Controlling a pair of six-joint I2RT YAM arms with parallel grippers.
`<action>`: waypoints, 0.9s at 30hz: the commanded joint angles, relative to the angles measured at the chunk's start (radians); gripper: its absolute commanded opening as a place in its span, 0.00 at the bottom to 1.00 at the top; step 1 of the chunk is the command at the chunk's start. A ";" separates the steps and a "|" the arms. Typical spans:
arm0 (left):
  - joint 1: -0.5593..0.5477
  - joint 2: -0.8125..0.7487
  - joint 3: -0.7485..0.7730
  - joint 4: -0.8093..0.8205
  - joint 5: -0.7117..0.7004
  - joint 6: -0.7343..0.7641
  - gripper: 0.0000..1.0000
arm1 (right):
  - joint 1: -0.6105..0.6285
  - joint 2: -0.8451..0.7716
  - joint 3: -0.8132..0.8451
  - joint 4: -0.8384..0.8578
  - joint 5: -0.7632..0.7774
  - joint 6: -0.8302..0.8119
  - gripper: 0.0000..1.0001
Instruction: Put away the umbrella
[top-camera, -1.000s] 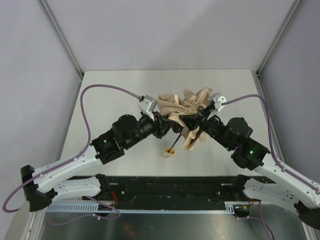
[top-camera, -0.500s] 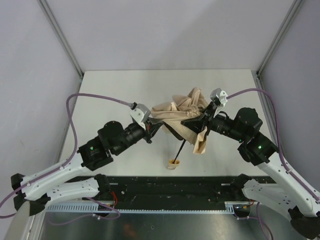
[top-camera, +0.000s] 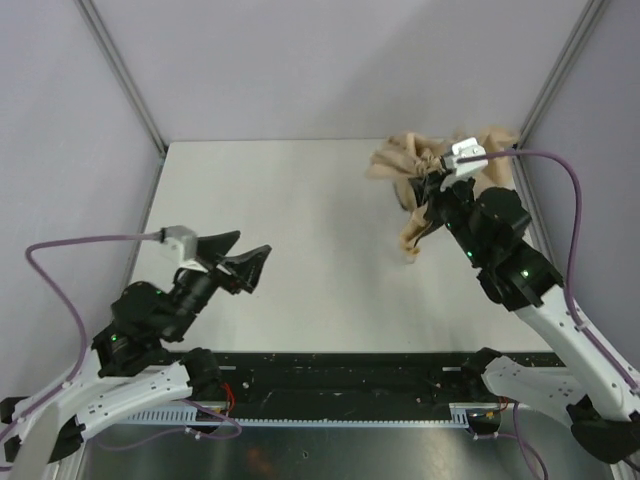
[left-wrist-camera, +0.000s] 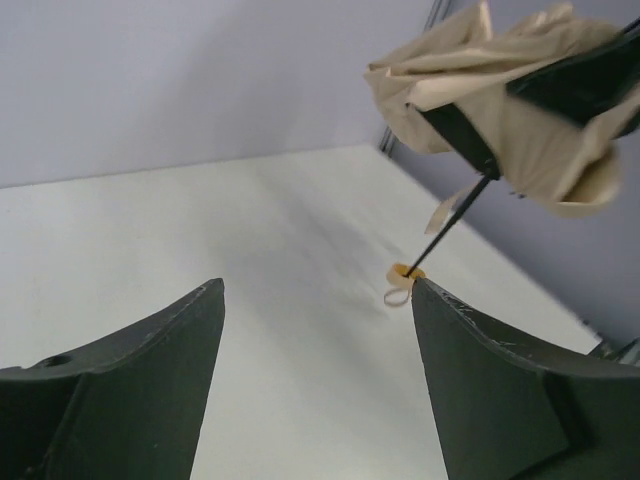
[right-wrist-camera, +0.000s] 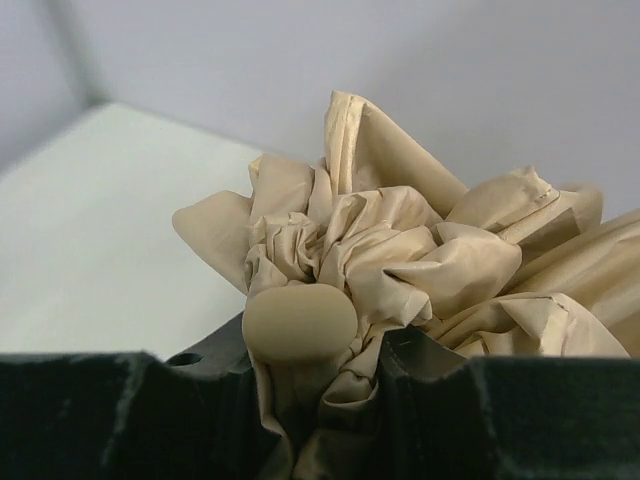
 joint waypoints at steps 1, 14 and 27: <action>0.003 -0.077 -0.040 0.010 -0.024 -0.104 0.80 | 0.035 0.120 0.081 0.218 0.501 -0.397 0.00; 0.003 -0.177 -0.204 0.004 0.024 -0.285 0.79 | 0.286 0.723 0.106 -0.060 0.537 -0.719 0.00; 0.002 -0.215 -0.389 -0.013 0.017 -0.600 0.65 | 0.410 1.110 0.156 -0.438 -0.203 -0.333 0.00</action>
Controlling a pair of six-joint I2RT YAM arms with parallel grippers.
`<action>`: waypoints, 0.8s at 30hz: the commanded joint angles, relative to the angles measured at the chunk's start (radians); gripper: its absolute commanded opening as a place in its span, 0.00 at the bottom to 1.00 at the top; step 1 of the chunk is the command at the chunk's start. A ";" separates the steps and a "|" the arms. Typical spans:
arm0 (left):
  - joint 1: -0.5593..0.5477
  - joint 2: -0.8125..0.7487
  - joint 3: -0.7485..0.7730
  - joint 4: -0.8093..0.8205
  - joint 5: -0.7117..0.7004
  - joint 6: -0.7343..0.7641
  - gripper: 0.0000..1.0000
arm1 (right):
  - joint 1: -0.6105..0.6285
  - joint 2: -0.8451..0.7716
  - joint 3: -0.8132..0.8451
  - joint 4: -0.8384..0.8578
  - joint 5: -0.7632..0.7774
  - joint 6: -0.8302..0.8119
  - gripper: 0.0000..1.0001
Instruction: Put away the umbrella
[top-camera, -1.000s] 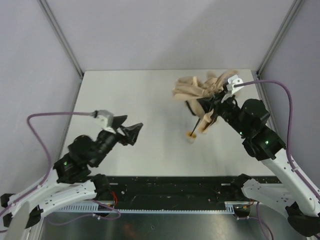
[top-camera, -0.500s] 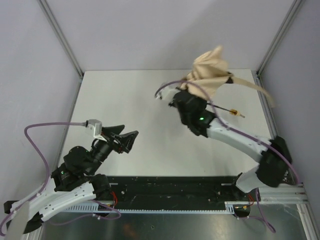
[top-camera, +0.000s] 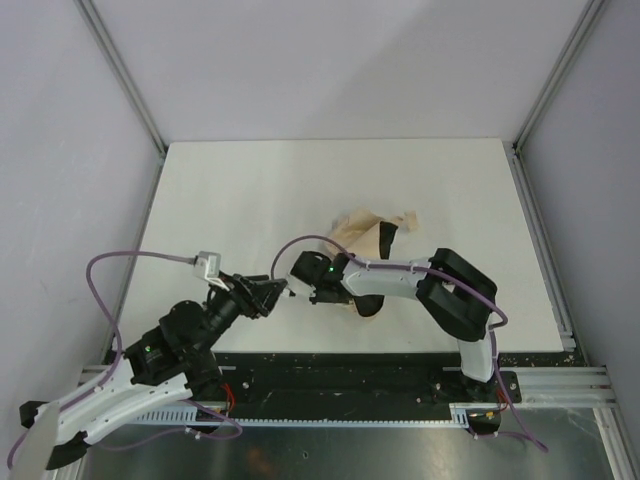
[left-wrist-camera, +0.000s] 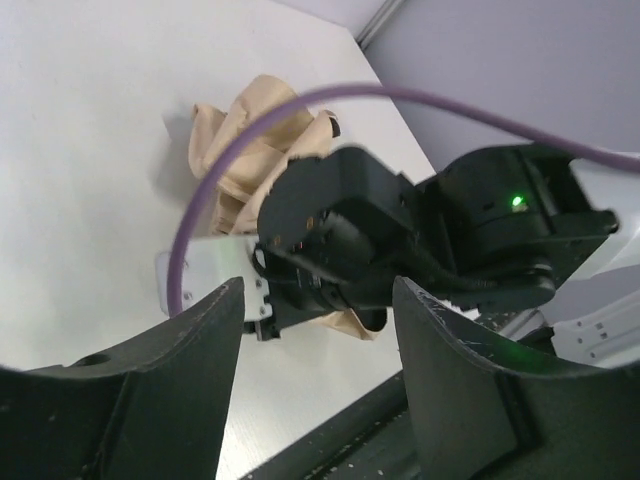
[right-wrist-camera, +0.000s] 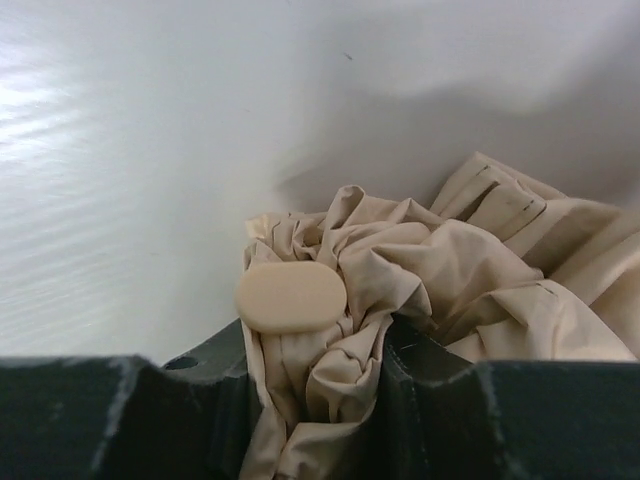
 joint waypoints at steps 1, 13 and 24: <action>0.003 0.012 -0.033 0.005 -0.001 -0.167 0.64 | -0.027 0.086 0.049 -0.082 -0.458 0.202 0.00; 0.003 0.163 -0.074 -0.083 0.009 -0.526 0.61 | -0.207 0.211 0.056 -0.012 -0.984 0.291 0.00; 0.077 0.439 -0.154 0.091 0.137 -0.918 0.90 | -0.250 0.161 -0.053 0.171 -0.992 0.299 0.00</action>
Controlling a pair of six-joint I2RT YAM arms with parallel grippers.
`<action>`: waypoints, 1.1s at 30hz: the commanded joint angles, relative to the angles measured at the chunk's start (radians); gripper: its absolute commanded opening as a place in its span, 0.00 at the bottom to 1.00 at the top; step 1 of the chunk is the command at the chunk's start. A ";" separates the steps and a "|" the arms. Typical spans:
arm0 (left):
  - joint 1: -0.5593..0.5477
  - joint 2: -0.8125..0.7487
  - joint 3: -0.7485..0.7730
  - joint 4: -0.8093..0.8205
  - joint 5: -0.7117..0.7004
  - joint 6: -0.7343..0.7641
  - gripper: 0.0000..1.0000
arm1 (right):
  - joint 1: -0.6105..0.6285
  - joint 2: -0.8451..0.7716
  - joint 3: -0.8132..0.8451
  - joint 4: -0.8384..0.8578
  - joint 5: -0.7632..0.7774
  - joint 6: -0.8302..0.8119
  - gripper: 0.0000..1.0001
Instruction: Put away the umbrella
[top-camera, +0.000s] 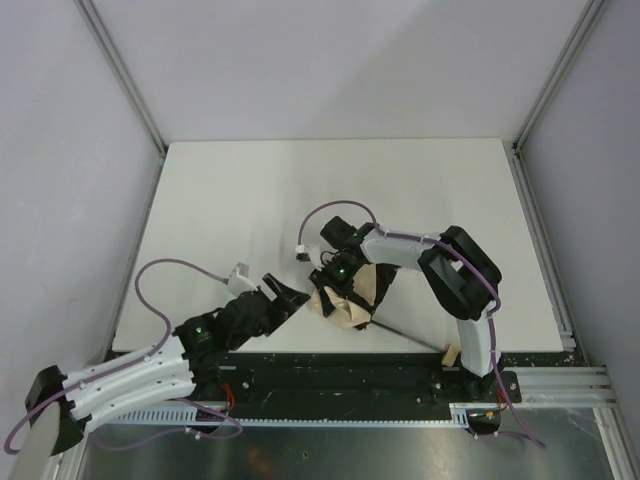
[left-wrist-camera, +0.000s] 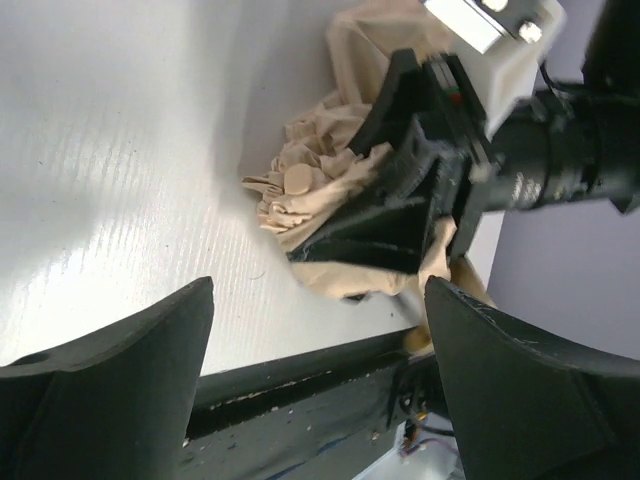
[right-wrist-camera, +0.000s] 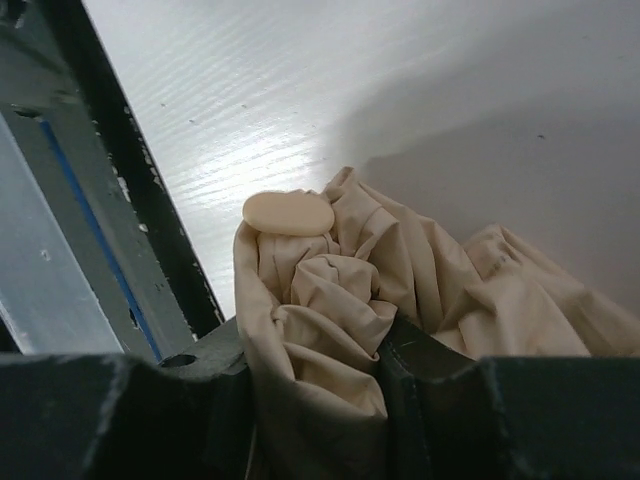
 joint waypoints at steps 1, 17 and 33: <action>0.073 0.106 -0.039 0.195 0.125 -0.183 0.90 | 0.011 0.076 -0.121 0.210 -0.014 -0.043 0.00; 0.128 0.489 -0.150 0.621 0.217 -0.473 0.82 | 0.033 0.004 -0.154 0.301 0.027 -0.021 0.00; 0.131 0.925 -0.134 0.950 0.179 -0.524 0.51 | 0.063 -0.028 -0.164 0.342 -0.009 -0.044 0.00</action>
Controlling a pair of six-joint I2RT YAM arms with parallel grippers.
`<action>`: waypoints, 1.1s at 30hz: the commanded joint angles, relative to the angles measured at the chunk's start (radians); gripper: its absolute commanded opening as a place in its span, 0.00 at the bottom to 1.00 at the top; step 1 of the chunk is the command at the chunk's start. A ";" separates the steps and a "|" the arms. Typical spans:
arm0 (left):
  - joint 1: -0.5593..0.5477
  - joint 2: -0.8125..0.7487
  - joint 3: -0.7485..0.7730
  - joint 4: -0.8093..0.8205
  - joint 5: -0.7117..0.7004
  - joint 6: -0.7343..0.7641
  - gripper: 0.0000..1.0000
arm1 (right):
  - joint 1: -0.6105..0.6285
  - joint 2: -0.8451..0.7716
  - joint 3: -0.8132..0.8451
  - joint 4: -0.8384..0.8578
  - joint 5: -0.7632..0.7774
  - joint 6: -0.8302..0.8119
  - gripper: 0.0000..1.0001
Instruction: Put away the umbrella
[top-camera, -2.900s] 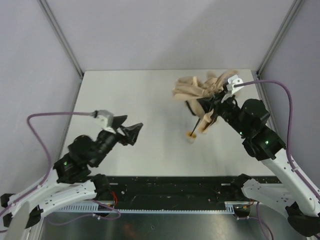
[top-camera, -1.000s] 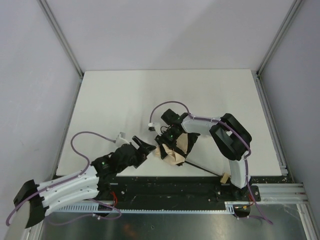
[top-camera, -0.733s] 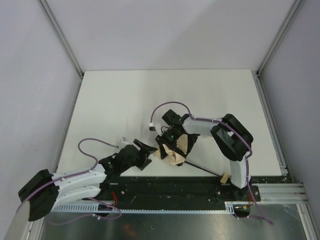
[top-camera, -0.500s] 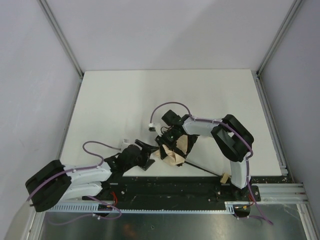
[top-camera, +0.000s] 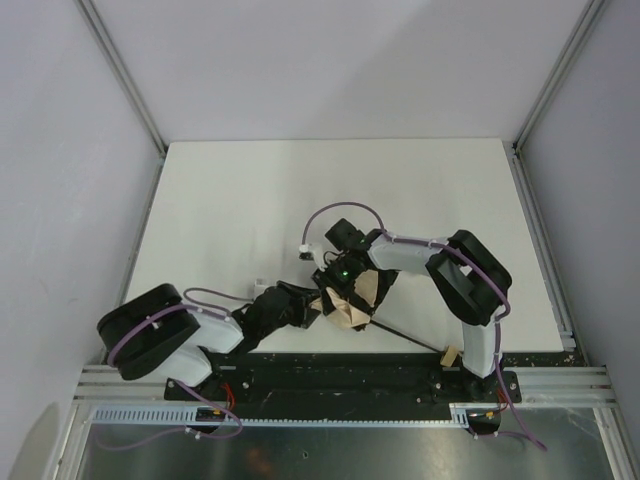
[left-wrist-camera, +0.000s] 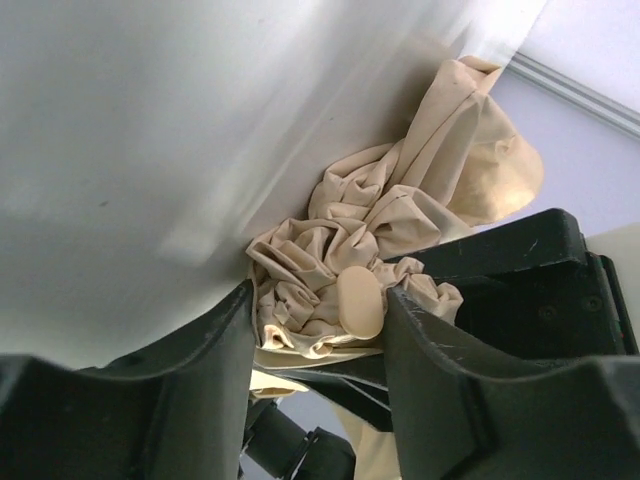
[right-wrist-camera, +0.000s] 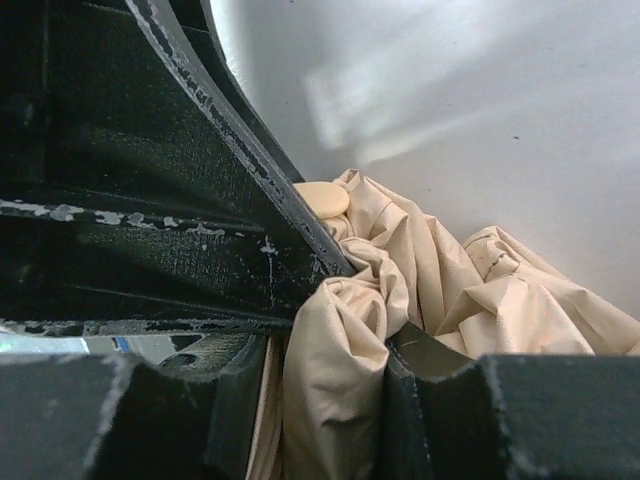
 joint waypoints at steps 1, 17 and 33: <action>0.004 0.124 0.015 0.009 -0.060 0.064 0.45 | 0.059 0.047 -0.039 0.163 0.004 -0.095 0.00; 0.001 0.151 -0.024 0.030 -0.090 0.177 0.21 | 0.005 -0.373 -0.003 -0.007 0.282 0.124 0.98; 0.000 0.102 -0.032 0.031 -0.071 0.174 0.22 | 0.317 -0.604 -0.270 0.037 0.943 0.195 0.94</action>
